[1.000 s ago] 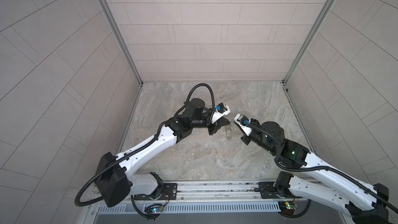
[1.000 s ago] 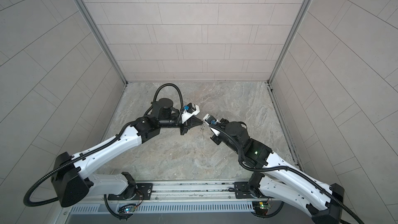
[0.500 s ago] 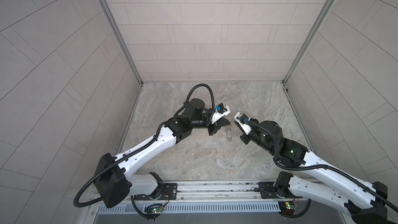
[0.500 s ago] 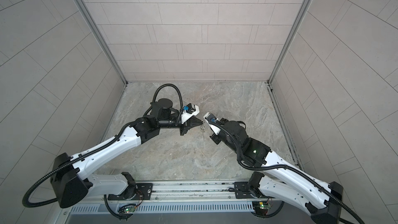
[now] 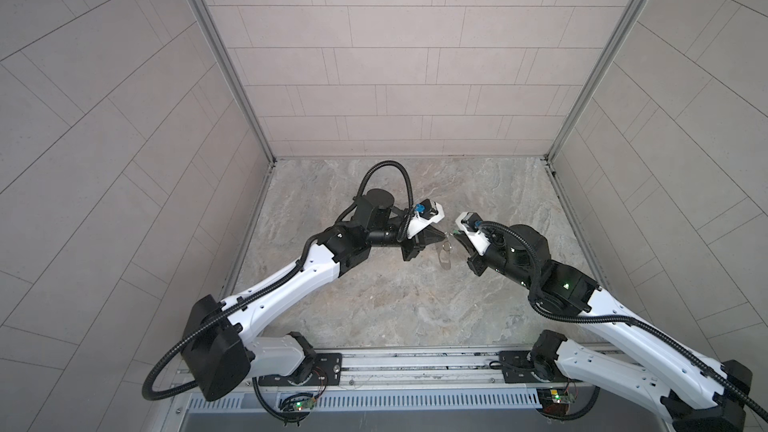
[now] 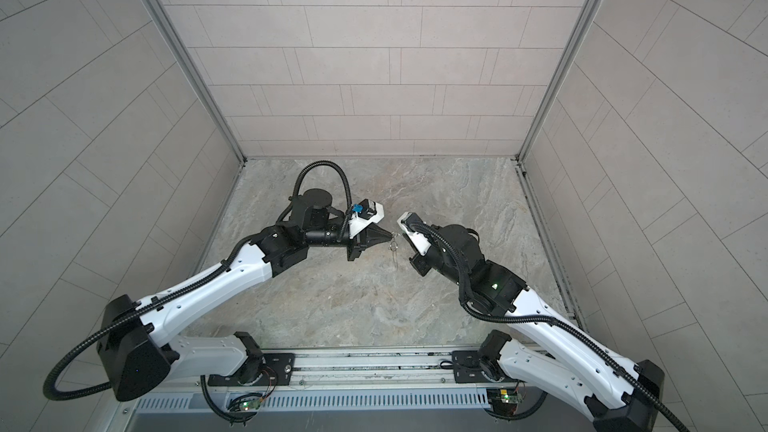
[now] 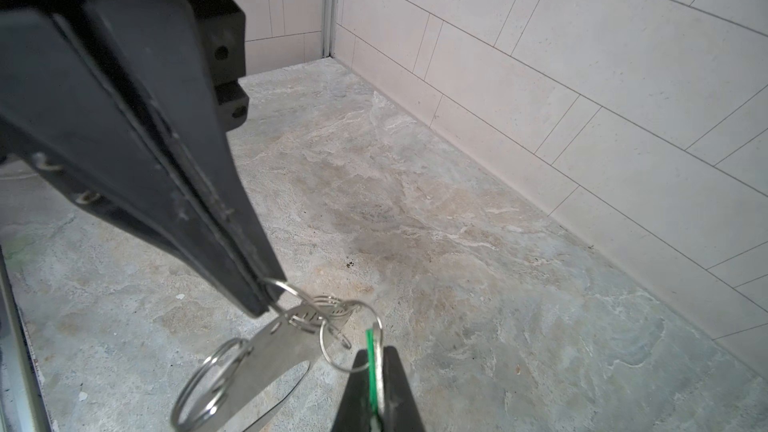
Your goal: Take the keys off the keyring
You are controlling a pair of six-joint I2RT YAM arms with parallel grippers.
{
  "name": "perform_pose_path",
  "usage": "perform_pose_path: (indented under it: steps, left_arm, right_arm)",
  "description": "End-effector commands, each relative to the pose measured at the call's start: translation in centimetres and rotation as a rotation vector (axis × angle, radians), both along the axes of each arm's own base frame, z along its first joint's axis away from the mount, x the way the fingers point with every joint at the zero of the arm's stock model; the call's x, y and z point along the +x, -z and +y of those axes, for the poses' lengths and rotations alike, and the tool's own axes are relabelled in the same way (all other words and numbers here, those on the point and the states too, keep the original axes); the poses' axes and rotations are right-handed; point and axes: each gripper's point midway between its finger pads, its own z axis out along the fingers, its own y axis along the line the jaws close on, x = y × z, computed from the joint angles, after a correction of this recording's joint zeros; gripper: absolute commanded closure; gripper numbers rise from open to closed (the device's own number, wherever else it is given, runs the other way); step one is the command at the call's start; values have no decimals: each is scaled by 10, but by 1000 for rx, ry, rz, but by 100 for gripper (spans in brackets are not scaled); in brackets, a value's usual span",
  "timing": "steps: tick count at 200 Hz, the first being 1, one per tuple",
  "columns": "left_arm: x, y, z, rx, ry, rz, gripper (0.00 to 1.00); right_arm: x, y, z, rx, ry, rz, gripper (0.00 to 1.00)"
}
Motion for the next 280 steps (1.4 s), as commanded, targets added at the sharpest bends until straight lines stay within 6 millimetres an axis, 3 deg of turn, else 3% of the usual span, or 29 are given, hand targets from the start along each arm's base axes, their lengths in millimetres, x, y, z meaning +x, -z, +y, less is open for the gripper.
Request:
perform_pose_path:
  steps: [1,44,82,113,135,223,280]
  left_arm:
    - [-14,-21,-3,-35,76,-15,100]
    - [-11,-19,-5,-30,70,-9,100]
    - [10,2,2,52,-46,-36,100]
    - [22,9,8,61,-124,-64,78]
    - [26,4,14,60,-161,-89,71]
    - [14,38,26,184,-73,-50,64]
    - [13,38,31,116,-64,58,60]
  right_arm:
    - [4,-7,-5,24,-4,21,100]
    - [2,-7,8,18,-109,66,100]
    - [5,-2,13,10,-119,73,100]
    - [3,-2,18,4,-163,56,100]
    - [2,-2,20,-3,-186,48,100]
    - [-1,8,33,-67,-290,68,100]
    - [-3,12,39,-116,-346,85,100]
